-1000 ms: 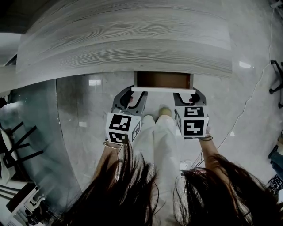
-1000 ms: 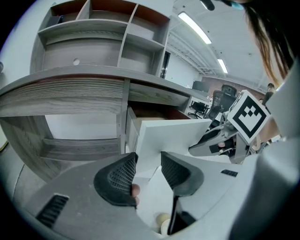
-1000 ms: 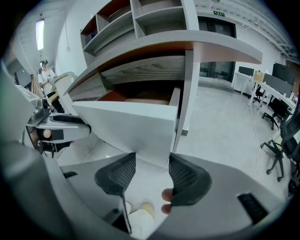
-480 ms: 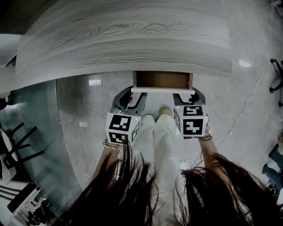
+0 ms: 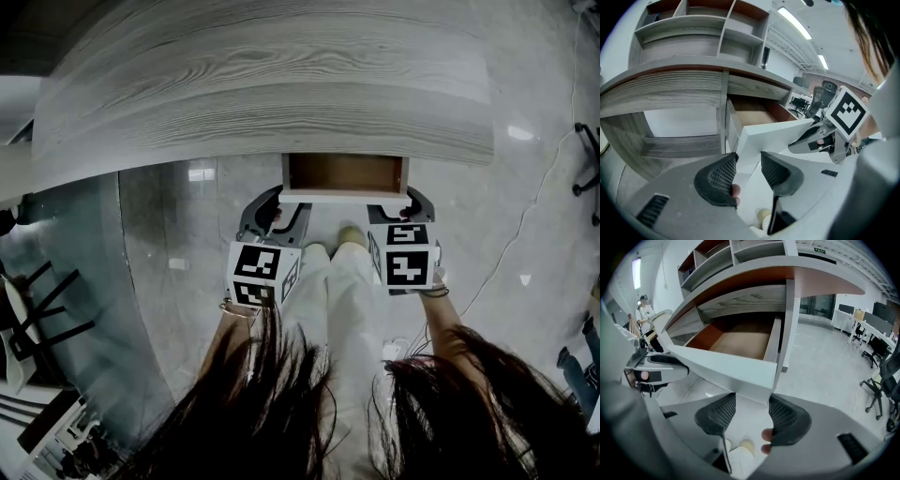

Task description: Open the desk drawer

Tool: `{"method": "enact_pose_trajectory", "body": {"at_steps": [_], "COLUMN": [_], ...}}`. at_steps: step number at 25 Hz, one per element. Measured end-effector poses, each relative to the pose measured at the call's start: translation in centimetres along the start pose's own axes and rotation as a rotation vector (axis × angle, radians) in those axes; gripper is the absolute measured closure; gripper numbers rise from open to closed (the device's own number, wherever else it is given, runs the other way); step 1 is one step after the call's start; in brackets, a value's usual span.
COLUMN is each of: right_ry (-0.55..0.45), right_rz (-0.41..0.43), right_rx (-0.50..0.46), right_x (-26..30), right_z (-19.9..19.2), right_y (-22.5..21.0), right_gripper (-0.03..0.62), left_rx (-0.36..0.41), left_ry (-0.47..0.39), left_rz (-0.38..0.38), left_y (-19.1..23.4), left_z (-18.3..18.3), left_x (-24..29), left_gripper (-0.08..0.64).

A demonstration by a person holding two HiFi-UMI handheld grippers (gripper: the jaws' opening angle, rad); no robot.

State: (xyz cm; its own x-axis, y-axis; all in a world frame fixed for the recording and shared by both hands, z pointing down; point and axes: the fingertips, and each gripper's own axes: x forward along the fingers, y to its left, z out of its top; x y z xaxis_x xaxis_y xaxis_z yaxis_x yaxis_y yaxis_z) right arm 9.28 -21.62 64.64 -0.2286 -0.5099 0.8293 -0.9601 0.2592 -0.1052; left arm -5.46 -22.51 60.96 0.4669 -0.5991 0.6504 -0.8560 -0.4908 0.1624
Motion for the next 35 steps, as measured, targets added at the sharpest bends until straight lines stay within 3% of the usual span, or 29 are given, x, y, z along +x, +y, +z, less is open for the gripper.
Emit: {"method": "enact_pose_trajectory", "body": {"at_steps": [15, 21, 27, 35], "right_ry": [0.061, 0.059, 0.052, 0.052], "right_rz": [-0.004, 0.004, 0.009, -0.004], "right_rx": [-0.023, -0.013, -0.021, -0.033], "right_x": [1.2, 1.1, 1.2, 1.0], "right_z": [-1.9, -1.9, -2.0, -1.9], "right_y": [-0.3, -0.1, 0.1, 0.1], "right_gripper": [0.365, 0.365, 0.365, 0.365], "left_rx": [0.022, -0.026, 0.025, 0.037], "left_ry": [0.079, 0.100, 0.113, 0.148], "left_rz": [-0.015, -0.021, -0.022, -0.038], "left_y": [-0.5, -0.5, 0.0, -0.1], "left_z": [-2.6, -5.1, -6.7, -6.9], "left_x": [0.5, 0.8, 0.9, 0.6], "left_gripper": [0.407, 0.405, 0.405, 0.405]}}
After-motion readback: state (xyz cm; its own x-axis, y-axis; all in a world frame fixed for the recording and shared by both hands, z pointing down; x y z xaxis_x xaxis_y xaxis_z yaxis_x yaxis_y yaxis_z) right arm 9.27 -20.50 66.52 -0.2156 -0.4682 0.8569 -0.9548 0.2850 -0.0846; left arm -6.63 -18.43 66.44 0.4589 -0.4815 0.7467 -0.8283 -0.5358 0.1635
